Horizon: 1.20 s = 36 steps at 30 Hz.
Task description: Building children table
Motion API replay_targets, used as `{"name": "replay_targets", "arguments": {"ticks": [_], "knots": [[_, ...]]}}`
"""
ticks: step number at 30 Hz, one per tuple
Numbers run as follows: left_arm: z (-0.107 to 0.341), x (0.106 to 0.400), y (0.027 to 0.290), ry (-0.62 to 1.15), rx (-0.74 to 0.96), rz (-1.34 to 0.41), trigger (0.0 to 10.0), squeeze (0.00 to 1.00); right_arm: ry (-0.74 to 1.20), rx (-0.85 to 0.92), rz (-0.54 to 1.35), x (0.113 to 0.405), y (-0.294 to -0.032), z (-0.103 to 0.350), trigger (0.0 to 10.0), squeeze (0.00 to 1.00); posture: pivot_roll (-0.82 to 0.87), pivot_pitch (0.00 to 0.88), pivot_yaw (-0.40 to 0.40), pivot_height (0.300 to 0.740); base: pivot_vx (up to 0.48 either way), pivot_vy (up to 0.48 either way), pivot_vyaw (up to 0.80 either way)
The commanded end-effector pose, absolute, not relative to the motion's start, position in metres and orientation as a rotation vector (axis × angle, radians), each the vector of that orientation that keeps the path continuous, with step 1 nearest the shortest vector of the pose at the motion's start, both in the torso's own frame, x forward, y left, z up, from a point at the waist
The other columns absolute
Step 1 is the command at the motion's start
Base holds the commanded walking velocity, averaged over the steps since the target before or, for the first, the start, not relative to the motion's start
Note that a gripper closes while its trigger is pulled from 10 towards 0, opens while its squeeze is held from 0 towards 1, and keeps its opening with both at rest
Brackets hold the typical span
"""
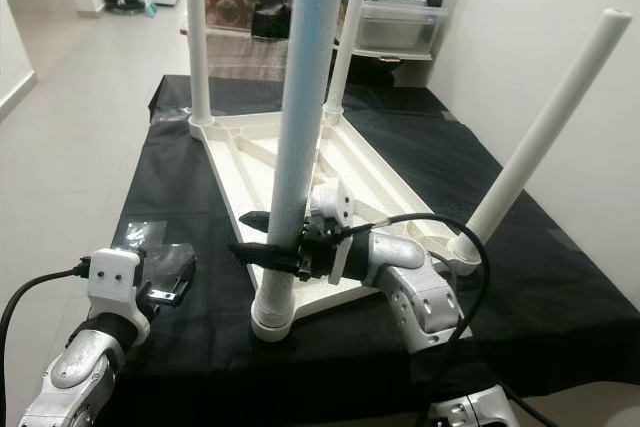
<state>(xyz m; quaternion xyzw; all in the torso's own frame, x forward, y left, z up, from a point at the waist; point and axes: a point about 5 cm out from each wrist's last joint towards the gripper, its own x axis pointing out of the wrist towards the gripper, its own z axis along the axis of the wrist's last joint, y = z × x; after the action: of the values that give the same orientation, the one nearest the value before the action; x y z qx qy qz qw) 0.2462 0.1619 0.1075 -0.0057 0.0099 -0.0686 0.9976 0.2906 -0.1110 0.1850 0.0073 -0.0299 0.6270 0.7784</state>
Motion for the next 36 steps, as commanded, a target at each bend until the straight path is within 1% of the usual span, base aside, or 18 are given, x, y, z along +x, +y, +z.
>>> {"name": "replay_targets", "arguments": {"ticks": [1,16,20,21,23,24,26,27,28,29,30,31,32,33,36], "knots": [[0.102,0.244,0.160,0.045,-0.017,-0.143,10.0,0.00,0.055,0.028,1.348,0.289,-0.114,0.165,10.0,0.00,0.03,0.000,-0.124,0.740,0.000,0.000,0.00],[0.101,0.243,0.161,0.048,-0.013,-0.139,10.0,0.00,0.046,0.020,1.366,0.283,-0.113,0.168,10.0,0.00,0.02,0.000,-0.123,0.740,0.000,0.000,0.00],[0.101,0.244,0.161,0.048,-0.014,-0.139,10.0,0.00,0.039,0.009,1.338,0.284,-0.112,0.167,10.0,0.00,0.02,0.000,-0.122,0.740,0.000,0.000,0.00],[0.101,0.244,0.162,0.048,-0.013,-0.139,10.0,0.00,0.035,0.003,1.303,0.285,-0.112,0.167,10.0,0.00,0.02,0.000,-0.124,0.740,0.000,0.000,0.00],[0.100,0.243,0.162,0.049,-0.011,-0.135,10.0,0.00,0.049,-0.086,1.116,0.297,-0.110,0.160,10.0,0.00,0.02,0.000,-0.126,0.740,0.000,0.000,0.00],[0.100,0.243,0.162,0.049,-0.011,-0.135,10.0,0.00,0.049,-0.086,1.116,0.297,-0.110,0.160,10.0,0.00,0.02,0.000,-0.126,0.740,0.000,0.000,0.00],[0.100,0.243,0.163,0.048,-0.010,-0.127,10.0,0.00,0.167,-0.081,0.697,0.322,-0.120,0.146,10.0,0.00,0.03,0.000,-0.128,0.740,0.000,0.000,0.00],[0.100,0.242,0.164,0.048,-0.009,-0.122,10.0,0.00,0.206,-0.068,0.529,0.329,-0.128,0.140,10.0,0.00,0.03,0.000,-0.132,0.740,0.000,0.000,0.00],[0.100,0.242,0.164,0.048,-0.009,-0.122,10.0,0.00,0.206,-0.068,0.529,0.329,-0.128,0.140,10.0,0.00,0.03,0.000,-0.132,0.740,0.000,0.000,0.00],[0.100,0.242,0.165,0.047,-0.009,-0.118,10.0,0.00,0.229,-0.075,0.378,0.333,-0.137,0.134,10.0,0.00,0.03,0.000,-0.132,0.740,0.000,0.000,0.00],[0.100,0.242,0.165,0.046,-0.008,-0.112,10.0,0.00,0.231,-0.100,0.268,0.334,-0.147,0.130,10.0,0.00,0.03,0.000,-0.132,0.740,0.000,0.000,0.00],[0.100,0.242,0.165,0.046,-0.008,-0.112,10.0,0.00,0.231,-0.100,0.268,0.334,-0.147,0.130,10.0,0.00,0.03,0.000,-0.132,0.740,0.000,0.000,0.00],[0.100,0.242,0.166,0.047,-0.007,-0.107,10.0,0.00,0.231,-0.144,0.157,0.333,-0.158,0.125,10.0,0.00,0.03,0.000,-0.133,0.740,0.000,0.000,0.00],[0.100,0.242,0.167,0.047,-0.006,-0.104,10.0,0.00,0.232,-0.175,0.091,0.332,-0.165,0.121,10.0,0.00,0.03,0.000,-0.133,0.740,0.000,0.000,0.00],[0.100,0.242,0.168,0.049,-0.003,-0.102,10.0,0.00,0.288,-0.117,-0.028,0.326,-0.177,0.107,10.0,0.00,0.03,0.000,-0.129,0.740,0.000,0.000,0.00]]}}
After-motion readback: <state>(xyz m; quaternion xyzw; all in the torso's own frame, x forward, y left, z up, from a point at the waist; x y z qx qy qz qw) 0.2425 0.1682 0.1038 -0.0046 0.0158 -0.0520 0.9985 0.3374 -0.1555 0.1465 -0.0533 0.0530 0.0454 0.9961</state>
